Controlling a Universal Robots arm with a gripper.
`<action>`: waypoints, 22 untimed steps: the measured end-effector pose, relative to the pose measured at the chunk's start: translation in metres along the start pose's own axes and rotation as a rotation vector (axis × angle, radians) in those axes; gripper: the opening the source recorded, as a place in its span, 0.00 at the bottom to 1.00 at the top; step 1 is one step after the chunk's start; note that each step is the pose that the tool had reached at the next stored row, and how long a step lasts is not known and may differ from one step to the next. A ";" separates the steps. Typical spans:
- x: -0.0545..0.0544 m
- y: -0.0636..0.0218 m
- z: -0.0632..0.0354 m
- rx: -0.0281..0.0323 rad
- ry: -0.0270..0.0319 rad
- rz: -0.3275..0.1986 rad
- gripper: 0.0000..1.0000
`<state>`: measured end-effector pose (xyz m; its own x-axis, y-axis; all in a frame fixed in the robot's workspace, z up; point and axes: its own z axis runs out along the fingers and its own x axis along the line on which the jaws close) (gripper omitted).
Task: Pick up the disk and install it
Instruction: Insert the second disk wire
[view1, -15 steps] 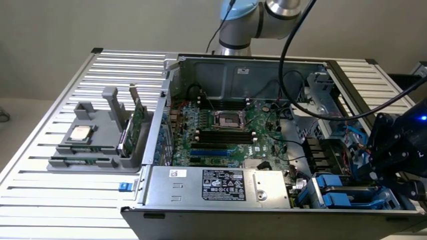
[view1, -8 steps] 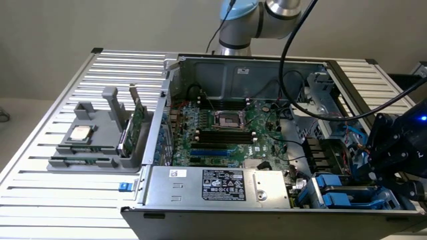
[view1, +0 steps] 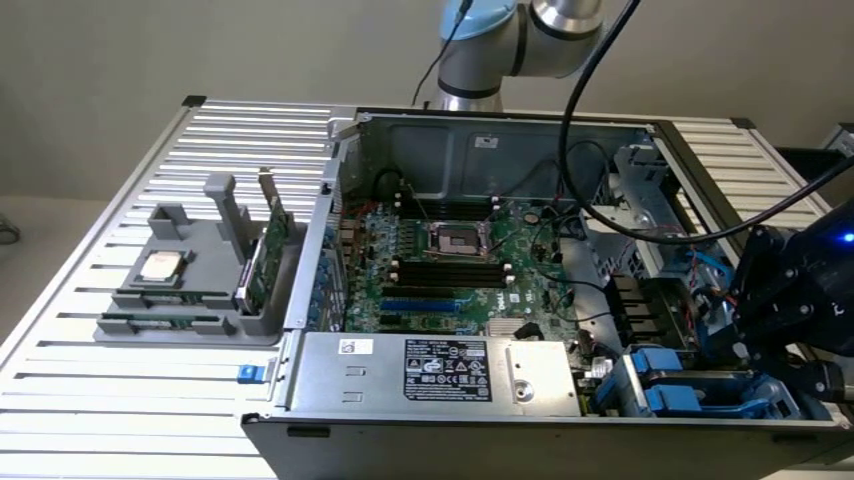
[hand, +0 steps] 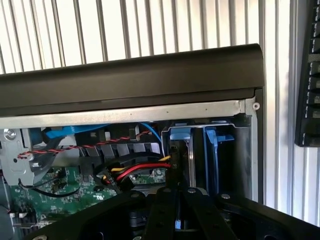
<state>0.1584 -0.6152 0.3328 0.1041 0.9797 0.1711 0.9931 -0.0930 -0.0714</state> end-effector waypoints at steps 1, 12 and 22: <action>0.000 -0.0001 -0.0009 0.0014 0.0065 0.000 0.11; 0.005 -0.0006 -0.0269 0.0169 0.0316 0.001 0.11; 0.002 -0.0127 -0.0302 0.0400 0.0313 0.005 0.11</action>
<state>0.1476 -0.6172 0.3638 0.1116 0.9732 0.2012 0.9896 -0.0904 -0.1115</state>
